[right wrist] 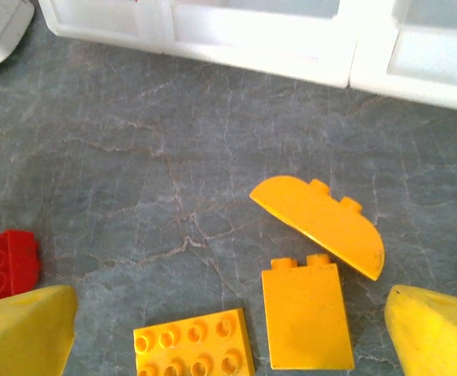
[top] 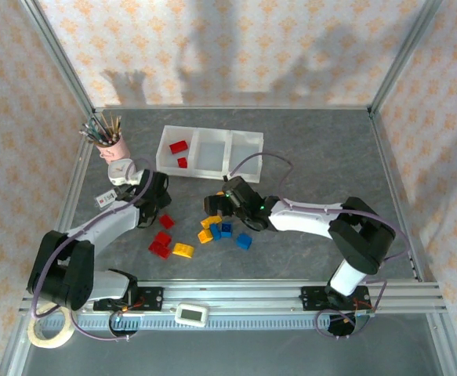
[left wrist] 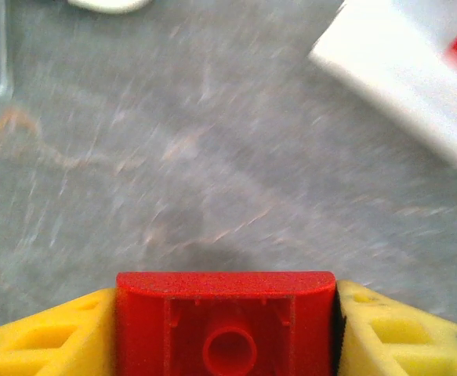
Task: Sort the legos into containers by color
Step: Pick up the lego from the middle-left of the table, then place the lego in the container.
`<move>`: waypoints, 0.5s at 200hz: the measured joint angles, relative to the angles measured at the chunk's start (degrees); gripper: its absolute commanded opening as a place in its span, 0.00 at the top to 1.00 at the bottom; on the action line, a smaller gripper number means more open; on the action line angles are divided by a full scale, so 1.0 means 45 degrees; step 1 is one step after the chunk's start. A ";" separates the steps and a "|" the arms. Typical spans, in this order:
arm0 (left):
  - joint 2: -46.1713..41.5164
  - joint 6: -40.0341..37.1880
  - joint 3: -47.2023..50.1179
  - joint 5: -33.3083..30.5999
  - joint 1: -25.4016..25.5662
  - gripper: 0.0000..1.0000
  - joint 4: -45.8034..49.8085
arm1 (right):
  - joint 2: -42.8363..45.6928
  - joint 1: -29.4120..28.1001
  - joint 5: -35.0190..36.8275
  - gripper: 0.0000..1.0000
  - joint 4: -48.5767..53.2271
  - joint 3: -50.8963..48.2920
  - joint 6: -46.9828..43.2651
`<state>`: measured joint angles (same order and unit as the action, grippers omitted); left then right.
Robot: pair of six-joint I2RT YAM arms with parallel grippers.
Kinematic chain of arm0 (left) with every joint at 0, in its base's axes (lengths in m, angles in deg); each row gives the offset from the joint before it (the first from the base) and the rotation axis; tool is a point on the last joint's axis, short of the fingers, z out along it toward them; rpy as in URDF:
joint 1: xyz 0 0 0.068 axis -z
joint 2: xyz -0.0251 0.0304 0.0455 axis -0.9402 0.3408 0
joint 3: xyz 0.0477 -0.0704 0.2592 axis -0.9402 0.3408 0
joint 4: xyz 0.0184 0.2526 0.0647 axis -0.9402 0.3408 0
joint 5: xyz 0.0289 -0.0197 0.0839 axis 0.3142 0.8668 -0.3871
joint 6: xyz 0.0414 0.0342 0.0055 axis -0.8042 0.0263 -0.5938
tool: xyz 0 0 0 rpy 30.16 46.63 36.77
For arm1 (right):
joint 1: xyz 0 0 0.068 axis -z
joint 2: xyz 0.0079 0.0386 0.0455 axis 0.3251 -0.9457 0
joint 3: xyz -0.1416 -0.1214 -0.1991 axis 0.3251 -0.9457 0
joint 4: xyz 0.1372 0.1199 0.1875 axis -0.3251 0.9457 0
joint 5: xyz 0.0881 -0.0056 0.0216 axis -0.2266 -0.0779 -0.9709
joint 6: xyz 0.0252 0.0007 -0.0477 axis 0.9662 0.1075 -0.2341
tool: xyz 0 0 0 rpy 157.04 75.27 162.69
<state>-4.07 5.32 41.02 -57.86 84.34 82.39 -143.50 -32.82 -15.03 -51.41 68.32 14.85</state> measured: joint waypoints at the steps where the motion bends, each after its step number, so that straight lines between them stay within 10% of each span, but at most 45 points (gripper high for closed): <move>1: -0.0005 -0.0015 -0.0039 -0.0005 0.0000 0.42 0.0000 | 0.0000 0.0010 0.0005 0.00 0.0010 0.0019 0.0019; 100: 0.4357 -0.1195 -0.6028 0.0019 0.0000 0.42 -0.0583 | 0.0821 0.1540 0.0714 0.00 -0.0136 0.0257 0.0126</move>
<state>15.54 -0.06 13.90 -57.77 84.34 79.77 -139.80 -25.89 -11.81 -52.02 69.48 15.42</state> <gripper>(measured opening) 0.581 0.998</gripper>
